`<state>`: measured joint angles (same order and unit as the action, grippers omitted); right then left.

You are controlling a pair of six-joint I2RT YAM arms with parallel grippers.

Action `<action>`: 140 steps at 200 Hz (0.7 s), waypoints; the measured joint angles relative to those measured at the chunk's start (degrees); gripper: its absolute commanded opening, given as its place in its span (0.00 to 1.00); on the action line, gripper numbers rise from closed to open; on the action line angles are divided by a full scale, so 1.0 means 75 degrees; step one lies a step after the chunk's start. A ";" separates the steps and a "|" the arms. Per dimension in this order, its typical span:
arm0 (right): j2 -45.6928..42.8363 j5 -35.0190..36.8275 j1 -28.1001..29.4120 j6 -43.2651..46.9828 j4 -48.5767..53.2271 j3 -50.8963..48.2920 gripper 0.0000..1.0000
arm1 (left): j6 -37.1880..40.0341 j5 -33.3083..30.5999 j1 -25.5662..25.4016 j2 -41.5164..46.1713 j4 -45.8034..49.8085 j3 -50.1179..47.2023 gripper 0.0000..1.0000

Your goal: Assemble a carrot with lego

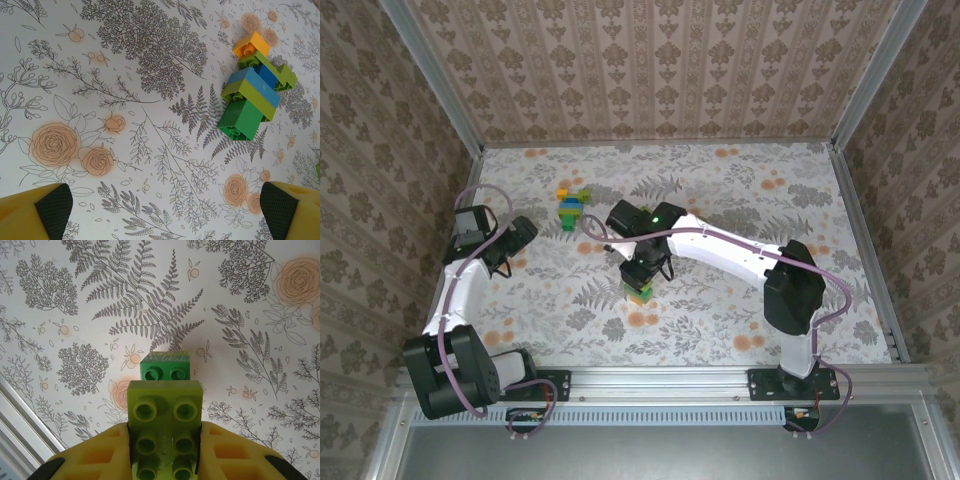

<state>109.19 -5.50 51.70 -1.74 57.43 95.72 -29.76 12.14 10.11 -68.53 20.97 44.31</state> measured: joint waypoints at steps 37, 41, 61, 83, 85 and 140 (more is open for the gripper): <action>0.0146 -0.0044 0.0000 0.0000 -0.0017 0.0000 0.26 | 0.0000 0.0000 0.0000 0.0000 0.0000 0.0000 1.00; 0.0146 -0.0050 0.0000 0.0000 -0.0015 0.0000 0.27 | 0.0000 0.0000 0.0000 0.0000 0.0000 0.0000 1.00; 0.0146 -0.0055 0.0012 0.0000 -0.0009 0.0000 0.26 | 0.0000 0.0000 0.0000 0.0000 0.0000 0.0000 1.00; 0.0152 -0.0055 0.0015 0.0000 -0.0006 0.0000 0.27 | 0.0000 0.0000 0.0000 0.0000 0.0000 0.0003 1.00; 0.0152 -0.0055 0.0015 0.0000 -0.0003 0.0000 0.27 | 0.0003 0.0000 0.0000 0.0000 0.0000 0.0003 1.00; 0.0160 -0.0047 0.0029 0.0006 0.0006 0.0000 0.27 | 0.0000 0.0000 0.0000 0.0000 0.0000 0.0003 1.00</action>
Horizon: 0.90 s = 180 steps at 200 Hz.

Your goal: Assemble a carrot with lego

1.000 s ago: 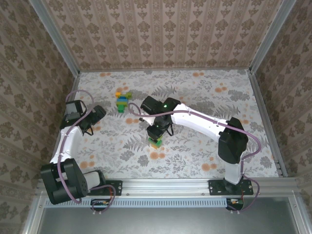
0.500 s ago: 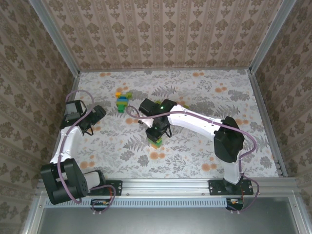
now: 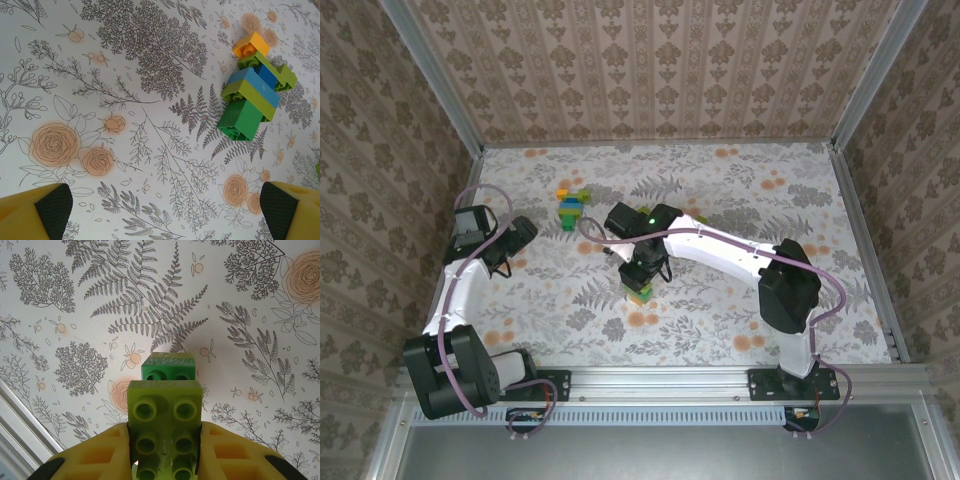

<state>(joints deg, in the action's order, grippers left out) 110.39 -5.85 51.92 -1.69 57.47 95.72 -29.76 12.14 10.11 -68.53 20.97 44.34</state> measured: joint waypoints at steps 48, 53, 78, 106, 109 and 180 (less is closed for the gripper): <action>0.0020 0.0201 0.0093 0.0003 0.0020 0.0017 0.26 | 0.0000 0.0000 0.0000 0.0000 0.0000 0.0000 1.00; 0.0038 0.0242 0.0111 0.0003 0.0035 0.0038 0.26 | 0.0003 0.0000 0.0000 0.0000 0.0000 0.0000 1.00; 0.0093 0.0431 0.0216 0.0000 0.0128 0.0125 0.27 | 0.0003 0.0000 0.0000 0.0000 0.0000 0.0000 1.00; 0.0093 0.0551 0.0300 0.0000 0.0128 0.0125 0.27 | 0.0000 0.0000 0.0000 0.0000 0.0000 0.0000 1.00; 0.0096 0.0557 0.0300 -0.0003 0.0131 0.0125 0.26 | 0.0000 0.0000 0.0000 0.0000 0.0000 0.0000 1.00; 0.0172 0.0927 0.0408 -0.0032 0.0134 0.0108 0.26 | 0.0000 0.0000 0.0000 0.0000 0.0000 0.0000 1.00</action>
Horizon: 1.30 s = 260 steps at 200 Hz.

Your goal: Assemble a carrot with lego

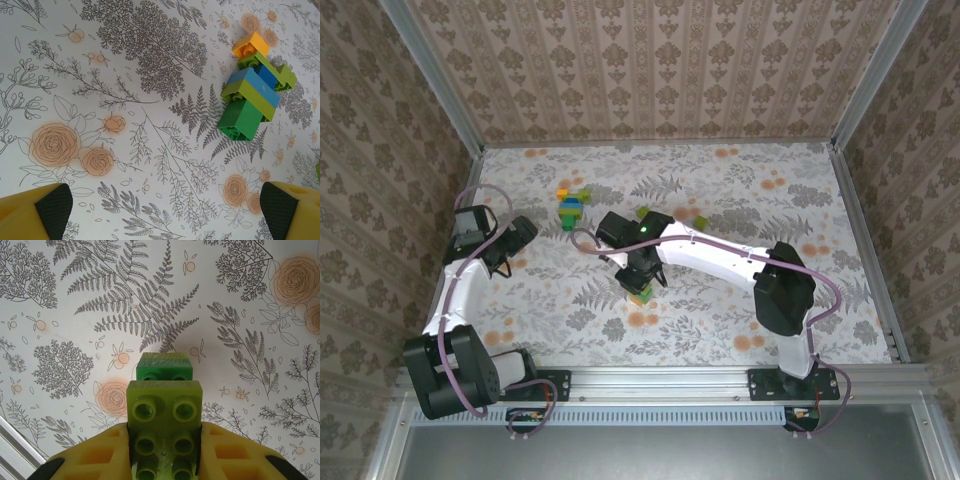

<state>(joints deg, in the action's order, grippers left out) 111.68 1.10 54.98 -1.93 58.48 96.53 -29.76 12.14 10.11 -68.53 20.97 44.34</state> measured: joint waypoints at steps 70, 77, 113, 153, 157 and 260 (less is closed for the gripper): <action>-0.0006 -0.0003 0.0003 0.0003 0.0000 0.0000 0.26 | 0.0003 0.0000 0.0000 0.0000 0.0000 0.0000 1.00; -0.0012 -0.0003 0.0003 0.0003 0.0000 0.0000 0.26 | 0.0003 0.0000 0.0000 0.0000 0.0000 0.0000 1.00; -0.0055 -0.0017 0.0003 0.0108 0.0079 0.0038 0.26 | 0.0000 0.0000 0.0000 0.0000 0.0000 0.0000 1.00; -0.0207 -0.0335 0.0003 0.0825 0.0586 0.0047 0.28 | 0.0003 0.0000 0.0000 0.0000 0.0000 0.0000 1.00; -0.0224 -0.0344 0.0003 0.0886 0.0644 0.0061 0.28 | 0.0003 0.0000 0.0000 0.0000 0.0000 0.0000 1.00; -0.0641 -0.0437 0.0111 0.2311 0.1005 -0.0259 0.30 | 0.0003 0.0003 -0.0003 0.0000 0.0000 0.0003 1.00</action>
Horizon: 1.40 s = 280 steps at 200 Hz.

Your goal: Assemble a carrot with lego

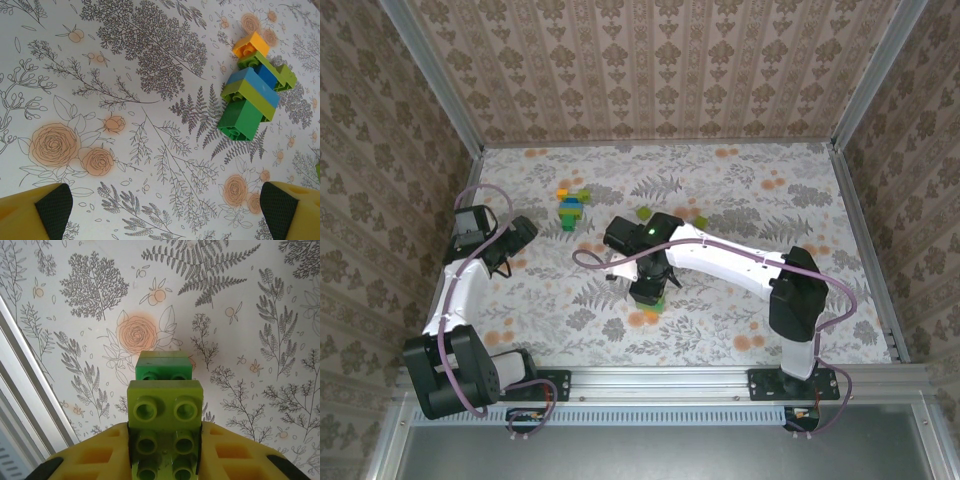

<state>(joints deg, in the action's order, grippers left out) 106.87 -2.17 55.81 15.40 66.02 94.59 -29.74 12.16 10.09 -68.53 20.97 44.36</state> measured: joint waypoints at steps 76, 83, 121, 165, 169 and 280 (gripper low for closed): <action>0.0015 0.0012 0.0198 0.0312 -0.0090 -0.0236 0.33 | 0.0003 0.0000 -0.0006 0.0000 0.0000 0.0000 1.00; 0.0015 0.0012 0.0201 0.0335 -0.0111 -0.0274 0.33 | 0.0000 0.0000 -0.0006 0.0000 0.0000 0.0000 1.00; 0.0020 0.0035 0.0224 0.0393 -0.0239 -0.0414 0.38 | 0.0000 0.0000 -0.0006 0.0000 0.0000 0.0000 1.00; 0.0020 0.0064 0.0239 0.0533 -0.0417 -0.0562 0.58 | 0.0026 0.0000 -0.0041 0.0000 0.0000 0.0000 1.00; 0.0020 0.0064 0.0242 0.0516 -0.0423 -0.0571 0.59 | 0.0032 0.0000 -0.0050 0.0000 0.0000 0.0000 1.00; -0.1107 0.0758 0.0187 0.0306 -0.1265 -0.0784 0.74 | 0.0335 0.0463 -0.0315 -0.0006 -0.0143 0.0026 1.00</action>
<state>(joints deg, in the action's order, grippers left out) 98.56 3.51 57.21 17.69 56.53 88.71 -27.22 15.64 7.73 -68.58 19.90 44.56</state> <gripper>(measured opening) 0.736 0.994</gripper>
